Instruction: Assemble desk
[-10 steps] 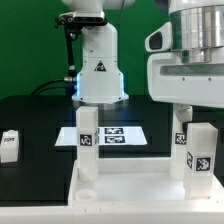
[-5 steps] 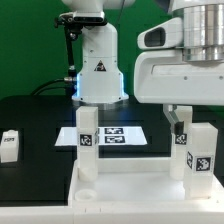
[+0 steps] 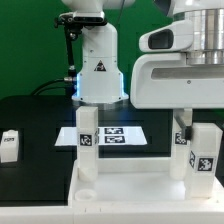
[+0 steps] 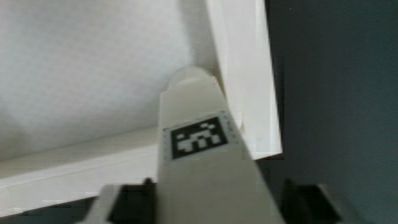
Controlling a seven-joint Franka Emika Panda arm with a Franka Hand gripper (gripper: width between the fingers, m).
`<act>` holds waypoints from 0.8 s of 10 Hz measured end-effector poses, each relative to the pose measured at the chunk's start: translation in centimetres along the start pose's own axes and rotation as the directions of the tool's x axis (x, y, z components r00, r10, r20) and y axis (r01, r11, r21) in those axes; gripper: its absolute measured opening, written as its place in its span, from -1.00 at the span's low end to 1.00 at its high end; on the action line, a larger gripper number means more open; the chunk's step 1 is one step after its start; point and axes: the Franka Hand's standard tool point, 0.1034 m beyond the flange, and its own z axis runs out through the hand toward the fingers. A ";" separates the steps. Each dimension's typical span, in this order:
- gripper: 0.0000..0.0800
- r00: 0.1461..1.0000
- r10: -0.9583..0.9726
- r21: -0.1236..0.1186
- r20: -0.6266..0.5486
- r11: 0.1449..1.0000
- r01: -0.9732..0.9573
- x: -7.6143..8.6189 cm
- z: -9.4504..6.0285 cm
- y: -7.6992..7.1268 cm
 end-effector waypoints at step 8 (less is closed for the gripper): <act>-0.28 0.607 0.794 0.013 0.046 0.607 -0.795 -0.1 0.0 0.2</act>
Offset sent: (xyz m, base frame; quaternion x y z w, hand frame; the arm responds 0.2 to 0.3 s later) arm 0.0053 -0.0105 0.0059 -0.0264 0.0429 0.1927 0.9800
